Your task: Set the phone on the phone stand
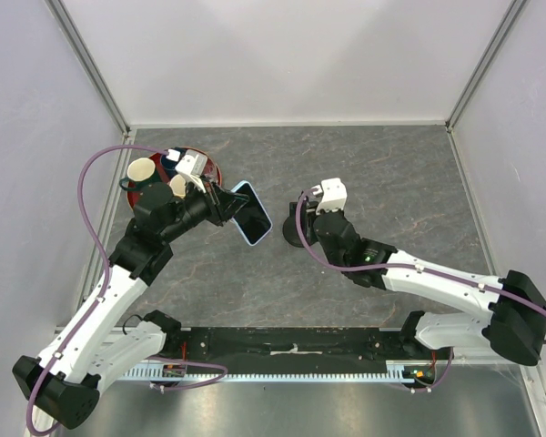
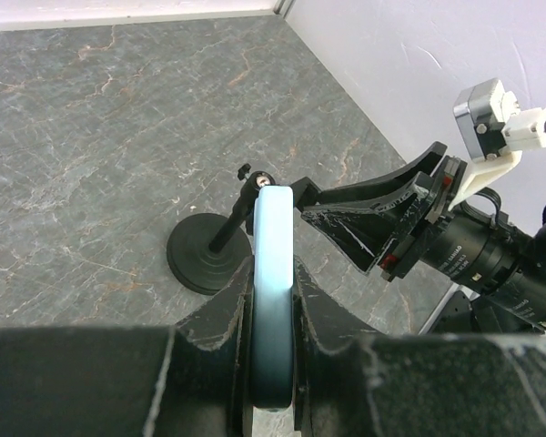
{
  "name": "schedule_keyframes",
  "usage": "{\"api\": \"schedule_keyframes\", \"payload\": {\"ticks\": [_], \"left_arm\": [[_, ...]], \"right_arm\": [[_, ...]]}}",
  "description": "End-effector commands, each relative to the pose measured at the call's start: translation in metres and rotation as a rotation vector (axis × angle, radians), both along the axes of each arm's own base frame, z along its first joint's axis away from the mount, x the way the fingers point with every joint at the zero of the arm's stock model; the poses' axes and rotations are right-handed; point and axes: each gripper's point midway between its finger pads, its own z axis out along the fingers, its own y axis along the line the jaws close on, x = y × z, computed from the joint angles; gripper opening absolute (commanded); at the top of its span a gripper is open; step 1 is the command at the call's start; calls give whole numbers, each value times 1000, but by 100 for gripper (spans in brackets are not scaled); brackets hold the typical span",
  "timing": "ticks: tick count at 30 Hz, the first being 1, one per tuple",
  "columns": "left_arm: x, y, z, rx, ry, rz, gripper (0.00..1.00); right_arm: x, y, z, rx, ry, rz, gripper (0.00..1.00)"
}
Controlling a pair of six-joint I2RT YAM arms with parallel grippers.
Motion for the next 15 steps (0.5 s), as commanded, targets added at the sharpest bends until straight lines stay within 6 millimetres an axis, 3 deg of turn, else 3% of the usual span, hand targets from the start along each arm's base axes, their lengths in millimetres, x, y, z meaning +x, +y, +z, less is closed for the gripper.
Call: {"api": "schedule_keyframes", "payload": {"ticks": [1,8,15], "left_arm": [[-3,-2,47,-57,-142,-33,2],[-4,-4,47,-59,-142,-48,2],[-12,-15,44,-54,-148,-138,2]], "right_arm": [[10,5,24,35,-59,-25,38],[13,2,16,19,-62,-10,29],[19,-3,11,1,-72,43,2]]}}
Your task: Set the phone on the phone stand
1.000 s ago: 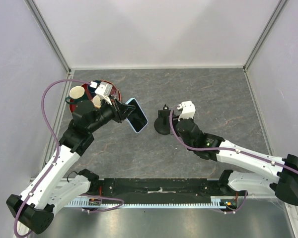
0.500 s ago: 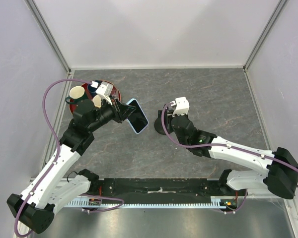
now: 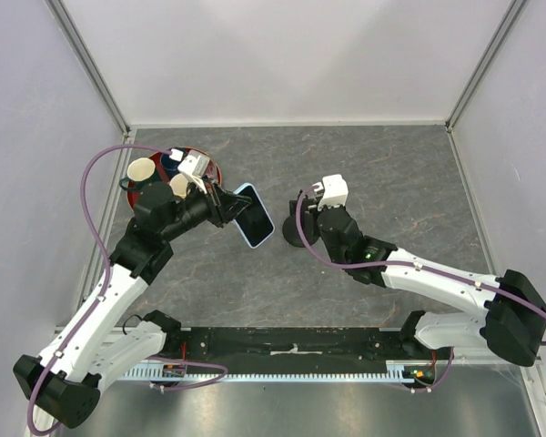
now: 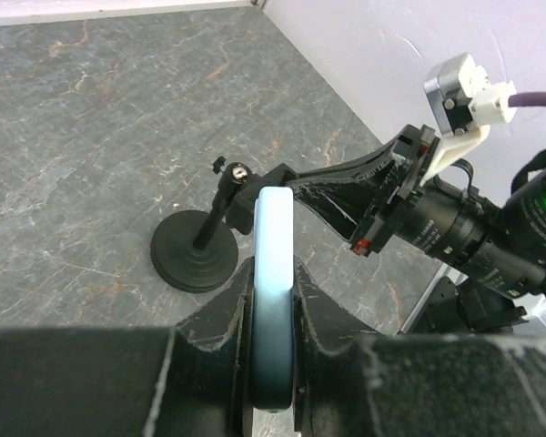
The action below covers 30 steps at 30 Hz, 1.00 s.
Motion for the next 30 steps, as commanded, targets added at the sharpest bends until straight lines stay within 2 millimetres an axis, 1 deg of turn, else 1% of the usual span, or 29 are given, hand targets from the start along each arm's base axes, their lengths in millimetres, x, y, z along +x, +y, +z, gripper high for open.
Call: {"api": "schedule_keyframes", "payload": {"ticks": [1,3,4,6,7,8,10,11,14,16,19,20,21,22,23,24,25,26,27,28,29,30], "left_arm": [[-9,-13,44,-51,-157,-111,2],[-13,-18,40,-47,-152,-160,2],[-14,-20,39,-48,-149,-178,2],[-21,-26,37,-48,-145,-235,2],[-21,-29,39,-54,-162,-253,2],[-22,-30,39,-56,-168,-269,2],[-28,-34,37,-58,-170,-318,2],[-29,-35,39,-62,-186,-332,2],[-35,-39,37,-61,-201,-378,2],[-36,-40,34,-57,-206,-393,2],[-39,-42,34,-50,-235,-423,2],[-44,-43,36,-45,-263,-455,2],[-47,-45,36,-41,-275,-478,2],[-50,-47,38,-35,-298,-502,2],[-52,-50,38,-20,-327,-541,2],[-56,-54,37,-14,-338,-576,2],[-59,-57,47,-6,-391,-610,2],[-65,-61,48,-1,-410,-664,2],[-67,-67,51,4,-422,-695,2],[-67,-71,50,29,-478,-710,2],[-72,-79,50,41,-513,-740,2],[-67,-85,45,67,-532,-743,2]], "right_arm": [[6,2,8,34,-37,59,0],[8,-2,8,27,-42,83,0],[6,0,5,26,-42,120,0],[5,-1,7,9,-58,172,0],[0,7,4,12,-56,248,0],[1,6,5,8,-64,279,0],[-4,13,2,-32,-73,376,0],[-8,19,0,-47,-73,448,0],[-12,26,-4,-103,-77,544,0],[-11,27,-5,-118,-82,569,0],[-13,31,-4,-79,-85,640,0],[-10,27,-4,-73,-81,647,0],[-14,31,-6,-60,-76,697,0],[-14,32,-9,-57,-67,716,0],[-10,27,-11,-50,-57,715,0],[-14,31,-12,-31,-52,764,0],[-13,31,-14,-20,-42,779,0],[-9,26,-15,-6,-34,778,0],[-12,29,-13,16,-35,818,0],[-7,24,-17,25,-20,820,0],[-6,22,-19,28,-7,834,0],[-9,25,-17,43,-2,876,0]]}}
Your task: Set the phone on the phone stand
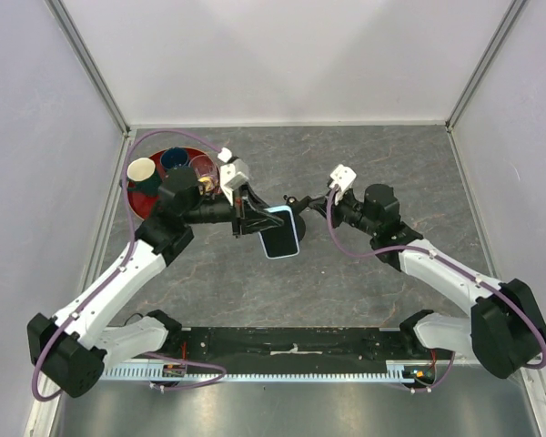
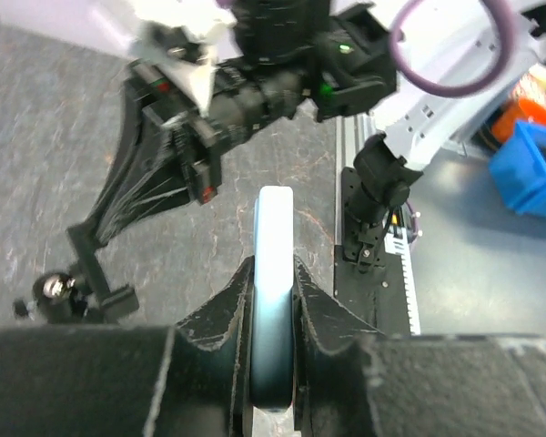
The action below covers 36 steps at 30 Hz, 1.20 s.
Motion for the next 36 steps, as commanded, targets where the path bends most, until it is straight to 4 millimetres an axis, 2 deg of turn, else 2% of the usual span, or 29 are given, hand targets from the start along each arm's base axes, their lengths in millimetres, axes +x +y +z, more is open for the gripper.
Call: {"api": "schedule_keyframes", "payload": {"ticks": [1,2,7,12,13,14,16,17,18,23,27,36], "left_arm": [[-4,-24,36,-21,-378,-116,2],[-4,-30,33,-9,-397,-129,2],[24,-53,28,2,-487,-133,2],[31,-69,30,-1,-560,-196,2],[35,-72,24,8,-577,-212,2],[37,-74,18,24,-563,-230,2],[36,-79,25,17,-588,-279,2],[42,-85,16,28,-563,-298,2],[42,-88,24,12,-577,-314,2],[45,-102,12,3,-495,-435,2],[45,-102,7,-20,-458,-498,2],[58,-95,-9,-14,-433,-484,2]], "right_arm": [[-16,10,-18,23,115,205,0],[-15,9,-19,32,128,215,0],[-11,12,-32,33,179,252,0],[-6,11,-33,15,186,242,0],[-6,11,-32,14,184,244,0],[-7,12,-31,16,180,250,0],[-8,12,-31,15,179,251,0],[-8,12,-31,15,181,252,0],[-8,12,-32,14,184,252,0],[-7,10,-31,20,186,249,0],[-6,9,-30,35,189,252,0],[-5,9,-30,51,199,252,0]]}}
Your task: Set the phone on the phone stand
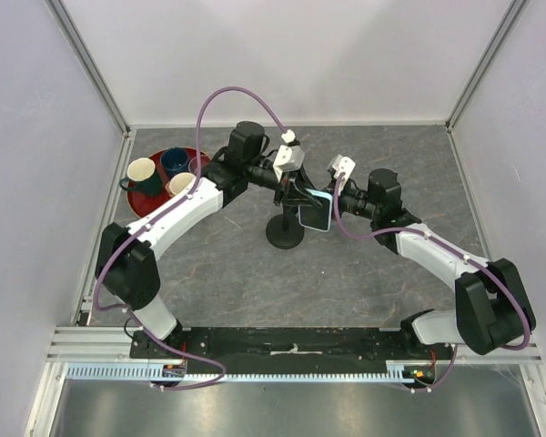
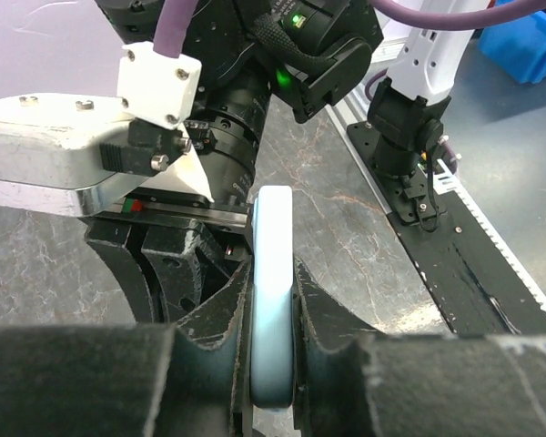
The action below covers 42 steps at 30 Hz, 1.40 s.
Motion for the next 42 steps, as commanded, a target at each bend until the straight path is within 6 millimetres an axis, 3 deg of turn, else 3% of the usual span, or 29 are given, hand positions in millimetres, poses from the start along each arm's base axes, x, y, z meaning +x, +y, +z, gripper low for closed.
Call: {"api": "schedule_keyframes", "payload": {"ticks": [1,7,17,19,33,36,39,40,42], "left_arm": [[2,3,16,-70,-103,-34,2],[20,8,2,-78,-159,60,2],[26,15,-2,-79,-172,136,2],[27,18,-11,-71,-169,165,2],[42,28,-7,-57,-175,291,2],[47,36,-7,2,-62,413,2],[68,47,-11,85,108,667,2],[82,60,-28,163,162,818,2],[81,61,-36,212,176,889,2]], "right_arm": [[-18,3,-27,-15,138,46,0],[-19,3,-27,-3,135,49,0],[-16,1,-24,23,130,11,0],[-17,0,-21,40,110,0,0],[-9,-10,-16,62,61,-93,0],[-2,-20,-9,119,29,-199,0],[4,-30,3,221,-9,-349,0],[0,-23,6,252,2,-359,0],[3,-30,9,268,-31,-466,0]]}}
